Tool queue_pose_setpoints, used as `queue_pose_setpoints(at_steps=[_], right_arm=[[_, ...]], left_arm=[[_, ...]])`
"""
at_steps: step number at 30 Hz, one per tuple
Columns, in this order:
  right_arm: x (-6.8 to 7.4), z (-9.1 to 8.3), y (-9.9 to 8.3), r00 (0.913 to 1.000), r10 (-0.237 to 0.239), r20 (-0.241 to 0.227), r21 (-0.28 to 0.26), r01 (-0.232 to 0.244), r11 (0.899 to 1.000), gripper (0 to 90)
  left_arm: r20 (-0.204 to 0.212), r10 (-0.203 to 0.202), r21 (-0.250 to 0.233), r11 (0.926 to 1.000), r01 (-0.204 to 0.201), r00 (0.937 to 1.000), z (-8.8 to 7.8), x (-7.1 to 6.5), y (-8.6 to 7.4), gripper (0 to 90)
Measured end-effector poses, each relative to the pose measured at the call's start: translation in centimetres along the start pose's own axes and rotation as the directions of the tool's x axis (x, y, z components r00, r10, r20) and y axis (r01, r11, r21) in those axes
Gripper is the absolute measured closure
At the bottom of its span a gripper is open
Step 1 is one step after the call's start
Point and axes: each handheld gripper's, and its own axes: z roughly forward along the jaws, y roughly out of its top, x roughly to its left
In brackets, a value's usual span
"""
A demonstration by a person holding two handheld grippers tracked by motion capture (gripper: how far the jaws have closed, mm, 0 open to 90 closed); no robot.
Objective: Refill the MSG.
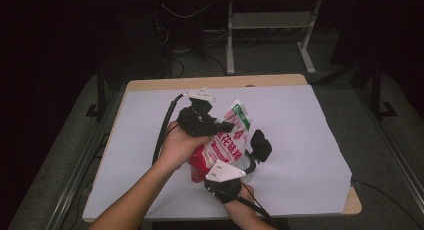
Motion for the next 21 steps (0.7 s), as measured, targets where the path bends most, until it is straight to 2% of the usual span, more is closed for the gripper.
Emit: queue_pose_setpoints(at_steps=[21], right_arm=[[-0.11, 0.1, -0.03, 0.9999, 0.013, -0.008, -0.007, -0.013, 1.0, 89.9]], left_arm=[[-0.014, 0.002, 0.011, 0.9999, -0.002, 0.9999, 0.48, 0.0, 0.16, 89.9]])
